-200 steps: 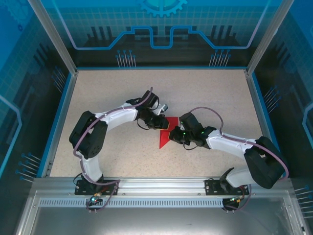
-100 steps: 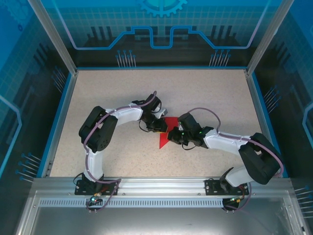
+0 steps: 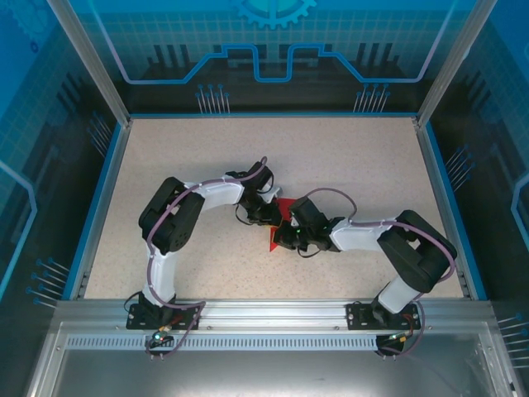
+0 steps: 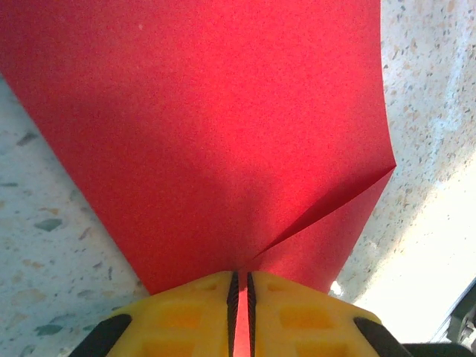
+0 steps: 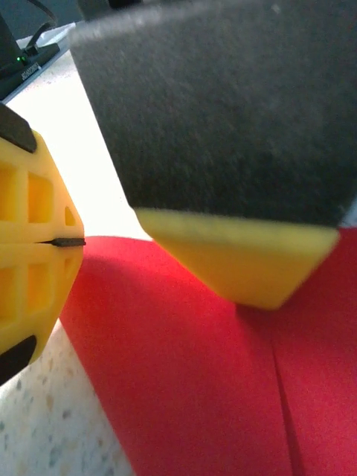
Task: Fold a paper plane with a square sheet of paper (pick it up from the middle)
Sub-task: Third fold the triangle at the center of the table.
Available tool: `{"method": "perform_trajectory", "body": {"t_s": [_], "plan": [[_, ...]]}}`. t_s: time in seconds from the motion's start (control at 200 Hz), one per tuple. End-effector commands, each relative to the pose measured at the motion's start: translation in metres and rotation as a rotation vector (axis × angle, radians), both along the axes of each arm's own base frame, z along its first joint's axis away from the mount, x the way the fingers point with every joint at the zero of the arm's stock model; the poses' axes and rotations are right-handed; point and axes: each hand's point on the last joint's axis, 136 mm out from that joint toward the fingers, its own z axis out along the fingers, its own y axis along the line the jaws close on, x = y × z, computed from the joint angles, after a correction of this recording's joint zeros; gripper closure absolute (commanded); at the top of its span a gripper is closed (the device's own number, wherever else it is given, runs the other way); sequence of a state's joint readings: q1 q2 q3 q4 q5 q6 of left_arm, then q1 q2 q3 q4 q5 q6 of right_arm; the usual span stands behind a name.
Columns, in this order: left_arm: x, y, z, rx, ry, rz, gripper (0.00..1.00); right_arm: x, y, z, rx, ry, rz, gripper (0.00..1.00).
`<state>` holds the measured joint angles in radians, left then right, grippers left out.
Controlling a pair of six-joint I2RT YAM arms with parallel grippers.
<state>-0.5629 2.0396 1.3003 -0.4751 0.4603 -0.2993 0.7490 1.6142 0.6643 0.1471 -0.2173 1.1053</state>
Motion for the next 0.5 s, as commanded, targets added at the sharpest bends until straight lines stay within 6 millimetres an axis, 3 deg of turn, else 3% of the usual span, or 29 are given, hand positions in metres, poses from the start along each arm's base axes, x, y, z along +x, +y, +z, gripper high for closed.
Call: {"method": "perform_trajectory", "body": {"t_s": [0.0,0.315,0.495], "plan": [[-0.004,0.003,-0.009,0.030,0.017,-0.027,0.84,-0.003,0.018,0.011,0.039,-0.026,0.025,0.95],[-0.005,0.004,-0.010,0.036,0.022,-0.033,0.84,-0.017,0.013,-0.026,0.011,0.051,0.011,0.97],[-0.005,0.004,-0.010,0.038,0.020,-0.034,0.84,-0.019,0.010,-0.023,-0.003,0.050,0.013,0.97]]}}
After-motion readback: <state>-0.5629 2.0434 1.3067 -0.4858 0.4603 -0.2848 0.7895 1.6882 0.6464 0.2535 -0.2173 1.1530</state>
